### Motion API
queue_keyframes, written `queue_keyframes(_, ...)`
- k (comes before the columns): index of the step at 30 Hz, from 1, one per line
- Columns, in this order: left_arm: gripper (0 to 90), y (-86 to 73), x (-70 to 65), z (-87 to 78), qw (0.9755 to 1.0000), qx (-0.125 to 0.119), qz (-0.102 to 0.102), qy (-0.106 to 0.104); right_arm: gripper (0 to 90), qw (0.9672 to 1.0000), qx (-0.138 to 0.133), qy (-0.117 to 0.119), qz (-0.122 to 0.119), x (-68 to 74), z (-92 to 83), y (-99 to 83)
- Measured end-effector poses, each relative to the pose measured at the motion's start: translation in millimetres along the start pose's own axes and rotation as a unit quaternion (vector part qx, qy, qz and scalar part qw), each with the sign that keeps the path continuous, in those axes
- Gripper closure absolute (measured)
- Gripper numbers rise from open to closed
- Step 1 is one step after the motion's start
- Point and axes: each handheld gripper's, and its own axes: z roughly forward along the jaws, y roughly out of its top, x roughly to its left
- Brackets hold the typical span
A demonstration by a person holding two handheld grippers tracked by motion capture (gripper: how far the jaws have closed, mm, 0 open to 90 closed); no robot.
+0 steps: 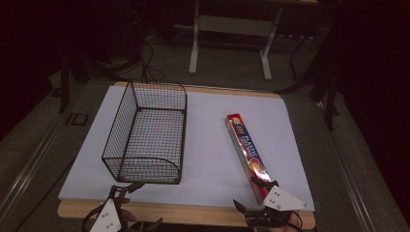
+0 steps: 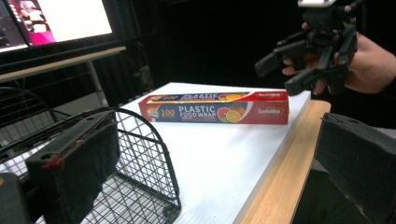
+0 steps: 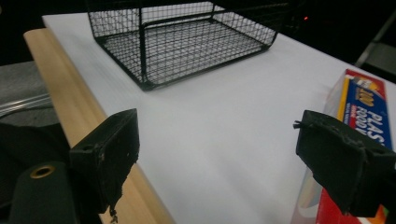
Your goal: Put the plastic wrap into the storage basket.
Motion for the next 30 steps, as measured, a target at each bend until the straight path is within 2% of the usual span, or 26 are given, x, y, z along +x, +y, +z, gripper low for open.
queue_keyframes(3, 0.7, -0.6, 0.4, -0.7, 0.9999, -0.004, -0.009, 0.005, 11.9, 0.9999, 0.009, 0.011, 0.008, 1.9, -1.6, 0.9)
queue_keyframes(5, 0.7, -2.2, -1.0, 0.0, 0.9999, 0.005, -0.014, -0.001, 11.7, 0.9995, 0.014, 0.022, 0.019, 2.1, -0.9, 1.3)
queue_keyframes(8, 0.7, -2.3, -4.6, -0.1, 0.9999, 0.010, -0.003, -0.011, 11.4, 0.9991, 0.017, 0.031, 0.023, 2.2, 0.8, 1.2)
queue_keyframes(9, 0.7, -2.1, -5.8, -0.1, 0.9999, 0.009, 0.004, -0.014, 11.3, 0.9985, 0.022, 0.041, 0.027, 2.5, 1.6, 1.4)
queue_keyframes(13, 0.7, -2.9, -7.3, 0.8, 0.9996, 0.014, 0.010, -0.021, 11.7, 0.9974, 0.034, 0.061, 0.015, 7.3, 6.5, 5.2)
queue_keyframes(15, 0.7, -3.0, -8.3, 0.8, 0.9996, 0.012, 0.013, -0.024, 11.7, 0.9953, 0.052, 0.081, 0.012, 9.1, 10.9, 6.8)
queue_keyframes(18, 0.7, -3.5, -9.3, 1.7, 0.9994, 0.013, 0.015, -0.030, 11.1, 0.9946, 0.060, 0.085, -0.001, 13.5, 13.5, 10.8)
queue_keyframes(19, 0.7, -3.9, -9.6, 2.6, 0.9992, 0.014, 0.015, -0.033, 11.1, 0.9950, 0.061, 0.079, -0.001, 14.3, 14.2, 12.6)
queue_keyframes(21, 0.7, -4.3, -10.2, 3.8, 0.9990, 0.016, 0.015, -0.039, 10.1, 0.9943, 0.055, 0.091, 0.015, 13.5, 14.5, 16.2)
queue_keyframes(23, 0.7, -4.1, -11.1, 4.6, 0.9989, 0.014, 0.016, -0.043, 10.1, 0.9964, 0.049, 0.069, 0.009, 14.3, 13.2, 21.9)
queue_keyframes(25, 0.7, -3.5, -11.8, 4.9, 0.9988, 0.013, 0.020, -0.044, 10.0, 0.9978, 0.033, 0.055, 0.015, 12.6, 10.5, 27.3)
queue_keyframes(29, 0.7, -2.6, -12.1, 4.9, 0.9988, 0.009, 0.019, -0.044, 10.0, 0.9991, 0.024, 0.033, 0.008, 7.2, 7.0, 36.4)
queue_keyframes(30, 0.7, -2.6, -12.0, 5.1, 0.9989, 0.009, 0.018, -0.043, 10.1, 0.9991, 0.022, 0.033, 0.019, 0.9, 5.3, 41.2)
